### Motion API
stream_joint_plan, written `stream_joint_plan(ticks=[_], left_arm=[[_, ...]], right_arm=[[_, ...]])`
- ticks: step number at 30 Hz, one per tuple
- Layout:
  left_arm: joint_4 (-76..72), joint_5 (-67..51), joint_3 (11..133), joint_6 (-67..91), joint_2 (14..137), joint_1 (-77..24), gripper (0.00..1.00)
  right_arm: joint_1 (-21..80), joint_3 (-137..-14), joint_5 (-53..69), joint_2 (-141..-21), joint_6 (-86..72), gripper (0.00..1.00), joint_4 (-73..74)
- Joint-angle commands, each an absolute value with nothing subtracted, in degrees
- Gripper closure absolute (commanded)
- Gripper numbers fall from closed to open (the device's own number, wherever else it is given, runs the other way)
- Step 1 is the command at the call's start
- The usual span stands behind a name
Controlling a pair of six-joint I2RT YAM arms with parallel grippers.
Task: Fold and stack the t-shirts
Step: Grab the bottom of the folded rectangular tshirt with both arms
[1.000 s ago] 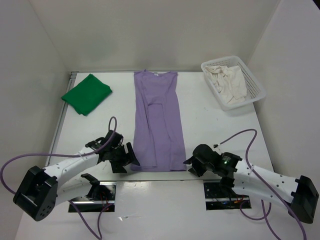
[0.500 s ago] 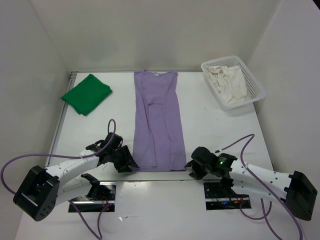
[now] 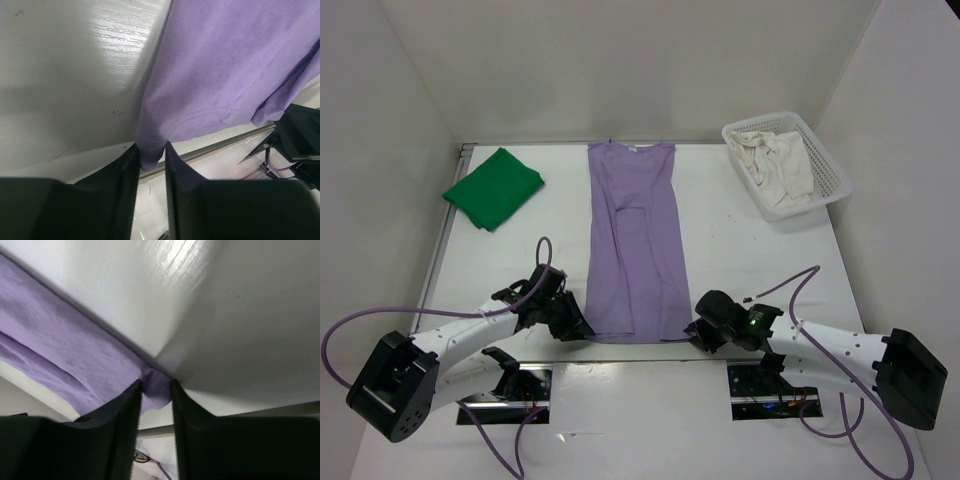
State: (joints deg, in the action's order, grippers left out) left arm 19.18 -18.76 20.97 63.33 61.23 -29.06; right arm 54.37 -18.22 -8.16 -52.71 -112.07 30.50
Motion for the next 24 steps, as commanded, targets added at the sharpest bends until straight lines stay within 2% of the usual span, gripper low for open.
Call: stream_joint_plan(ticks=[1,7,8,12,16,20,24], left_arm=[[17.8,-18.8,21.0,63.5,60.8,-28.8,0.70],[17.8,-18.8,21.0,62.9,60.8,-28.8,0.82],[17.8,-18.8,21.0,62.9,60.8,-28.8,0.84],[20.5,-19.3,21.6,61.4,59.7,-28.8,0.90],[25.5,-22.5,21.6,60.0,57.0,-28.8,0.96],[34.5,-23.8,27.8,57.7,54.6,-28.8,0.99],[37.6,-23.8,35.7,57.6,54.3,-28.8,1.00]], right_arm=[[54.1,-17.3,-10.5,-54.1,-111.4,0.67,30.3],[54.1,-16.8,-10.5,-51.0,-113.1,0.79,30.9],[54.1,-16.8,-10.5,-51.0,-113.1,0.86,30.9],[54.1,-17.5,-10.5,-52.1,-111.6,1.00,32.2],[55.9,-21.5,-9.9,-52.1,-110.0,1.00,37.6],[61.3,-26.5,-9.5,-46.9,-109.9,1.00,44.5],[60.4,-33.1,-14.0,-44.6,-104.6,1.00,50.3]])
